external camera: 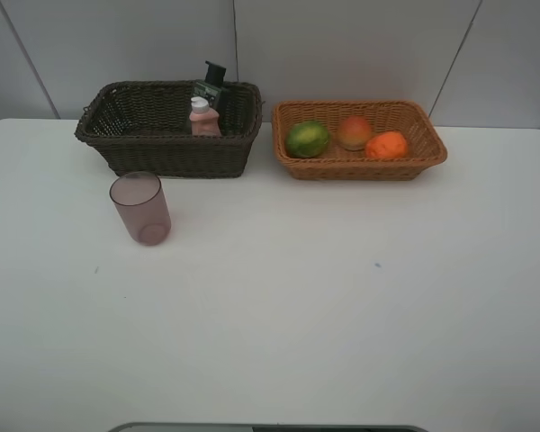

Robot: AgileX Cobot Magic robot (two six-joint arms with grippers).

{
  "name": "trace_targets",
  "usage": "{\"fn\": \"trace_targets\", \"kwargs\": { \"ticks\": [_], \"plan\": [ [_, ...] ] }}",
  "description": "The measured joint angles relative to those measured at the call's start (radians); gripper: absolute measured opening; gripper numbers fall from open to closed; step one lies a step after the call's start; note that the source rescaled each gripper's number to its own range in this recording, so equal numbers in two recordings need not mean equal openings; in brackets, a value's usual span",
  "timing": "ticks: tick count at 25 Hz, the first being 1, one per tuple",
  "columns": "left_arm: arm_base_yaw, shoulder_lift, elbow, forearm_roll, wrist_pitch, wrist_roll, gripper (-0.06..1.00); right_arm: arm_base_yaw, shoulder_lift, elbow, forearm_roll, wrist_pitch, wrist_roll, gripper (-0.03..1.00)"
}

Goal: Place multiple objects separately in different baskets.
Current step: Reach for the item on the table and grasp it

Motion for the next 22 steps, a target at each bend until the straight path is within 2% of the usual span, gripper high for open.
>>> {"fn": "trace_targets", "kwargs": {
  "ticks": [4,17,22],
  "plan": [
    [0.000,0.000,0.000,0.000,0.000,0.000,1.00,0.000,-0.076,0.047,-0.001,-0.016,-0.001,1.00],
    [0.000,0.000,0.000,0.000,0.000,0.000,1.00,-0.004,-0.080,0.051,0.006,-0.037,-0.002,1.00],
    [0.000,0.000,0.000,0.000,0.000,0.000,1.00,-0.104,-0.080,0.054,0.010,-0.042,-0.004,1.00]
  ]
}}
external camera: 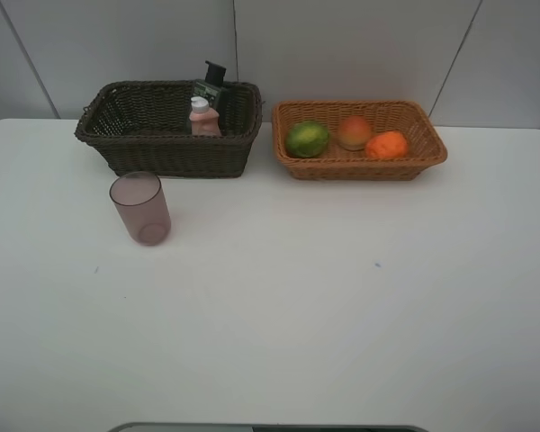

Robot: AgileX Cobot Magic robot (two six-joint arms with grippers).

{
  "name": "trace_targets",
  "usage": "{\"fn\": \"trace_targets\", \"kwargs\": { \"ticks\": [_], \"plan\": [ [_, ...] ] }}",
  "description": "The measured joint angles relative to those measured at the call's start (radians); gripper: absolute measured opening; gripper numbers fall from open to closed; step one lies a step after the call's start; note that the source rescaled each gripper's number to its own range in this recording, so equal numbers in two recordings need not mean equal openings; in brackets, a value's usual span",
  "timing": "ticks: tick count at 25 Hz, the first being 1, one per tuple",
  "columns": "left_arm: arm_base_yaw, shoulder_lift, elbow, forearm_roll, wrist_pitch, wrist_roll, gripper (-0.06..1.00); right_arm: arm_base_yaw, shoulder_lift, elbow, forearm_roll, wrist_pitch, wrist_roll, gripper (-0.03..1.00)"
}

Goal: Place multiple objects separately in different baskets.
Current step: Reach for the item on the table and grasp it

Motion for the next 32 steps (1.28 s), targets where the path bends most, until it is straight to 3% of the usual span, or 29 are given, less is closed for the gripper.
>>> {"fn": "trace_targets", "kwargs": {
  "ticks": [9,32],
  "plan": [
    [0.000,0.000,0.000,0.000,0.000,0.000,1.00,-0.119,0.000,0.001,-0.002,0.000,-0.043,1.00],
    [0.000,0.021,-0.003,0.000,0.001,0.000,1.00,-0.119,0.000,0.001,-0.005,0.000,-0.043,1.00]
  ]
}}
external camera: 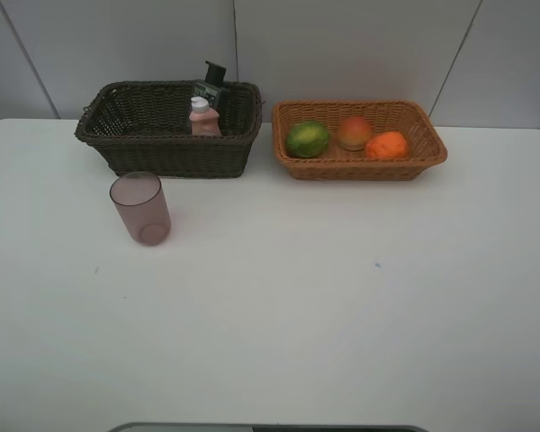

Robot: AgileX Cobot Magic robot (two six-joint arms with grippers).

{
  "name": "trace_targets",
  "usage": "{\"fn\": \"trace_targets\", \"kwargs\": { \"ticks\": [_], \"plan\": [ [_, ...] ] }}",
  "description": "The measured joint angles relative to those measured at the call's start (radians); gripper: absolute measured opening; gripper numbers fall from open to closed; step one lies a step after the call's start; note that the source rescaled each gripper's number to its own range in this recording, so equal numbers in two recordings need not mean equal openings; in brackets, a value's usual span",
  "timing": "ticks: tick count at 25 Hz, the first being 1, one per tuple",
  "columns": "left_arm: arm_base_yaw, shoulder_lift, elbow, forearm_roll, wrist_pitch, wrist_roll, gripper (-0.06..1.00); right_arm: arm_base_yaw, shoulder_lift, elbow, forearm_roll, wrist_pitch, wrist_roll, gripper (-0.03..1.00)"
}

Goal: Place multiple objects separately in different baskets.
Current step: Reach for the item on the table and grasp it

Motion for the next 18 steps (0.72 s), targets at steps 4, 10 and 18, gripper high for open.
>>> {"fn": "trace_targets", "kwargs": {
  "ticks": [4,10,18],
  "plan": [
    [0.000,0.163,-0.029,0.000,-0.002,0.001,1.00,0.000,0.000,0.000,0.000,0.000,0.000,1.00],
    [0.000,0.605,-0.132,0.000,-0.021,0.027,1.00,0.000,0.000,0.000,0.000,0.000,0.000,1.00],
    [-0.046,1.115,-0.358,0.005,-0.057,0.033,1.00,0.000,0.000,0.000,0.000,-0.001,0.000,1.00]
  ]
}}
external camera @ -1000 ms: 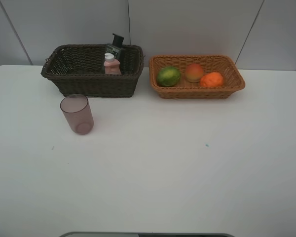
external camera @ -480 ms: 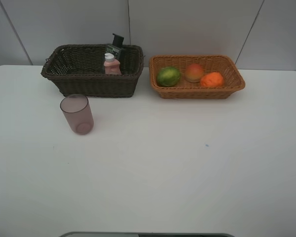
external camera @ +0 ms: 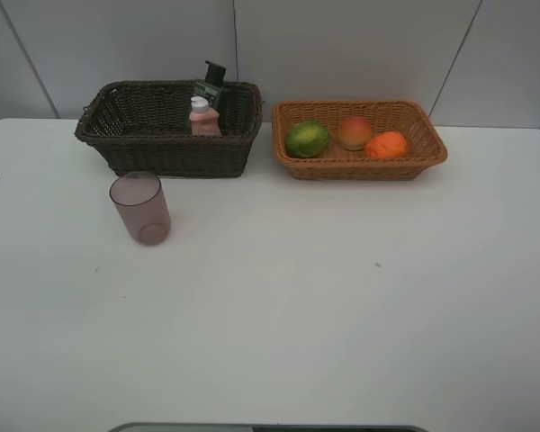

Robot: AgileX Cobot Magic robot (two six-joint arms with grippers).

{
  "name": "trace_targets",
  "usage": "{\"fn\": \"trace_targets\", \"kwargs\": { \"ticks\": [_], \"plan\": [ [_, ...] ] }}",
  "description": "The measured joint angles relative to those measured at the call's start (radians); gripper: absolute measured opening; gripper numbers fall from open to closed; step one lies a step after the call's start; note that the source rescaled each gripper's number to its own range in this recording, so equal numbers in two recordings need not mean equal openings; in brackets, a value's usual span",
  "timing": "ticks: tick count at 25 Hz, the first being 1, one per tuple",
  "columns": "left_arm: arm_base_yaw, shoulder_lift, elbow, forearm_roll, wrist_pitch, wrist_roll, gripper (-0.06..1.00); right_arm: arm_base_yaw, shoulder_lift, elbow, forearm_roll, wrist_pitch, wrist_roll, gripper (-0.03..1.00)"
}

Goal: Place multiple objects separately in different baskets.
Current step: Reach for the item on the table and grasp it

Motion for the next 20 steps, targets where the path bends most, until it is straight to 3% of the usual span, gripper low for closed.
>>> {"fn": "trace_targets", "kwargs": {
  "ticks": [9,20],
  "plan": [
    [-0.138,0.470,-0.247,0.058,-0.051,-0.097,1.00,0.000,0.000,0.000,0.000,0.000,0.000,1.00],
    [-0.187,0.657,-0.301,0.072,-0.199,-0.148,1.00,0.000,0.000,0.000,0.000,0.000,0.000,1.00]
  ]
}}
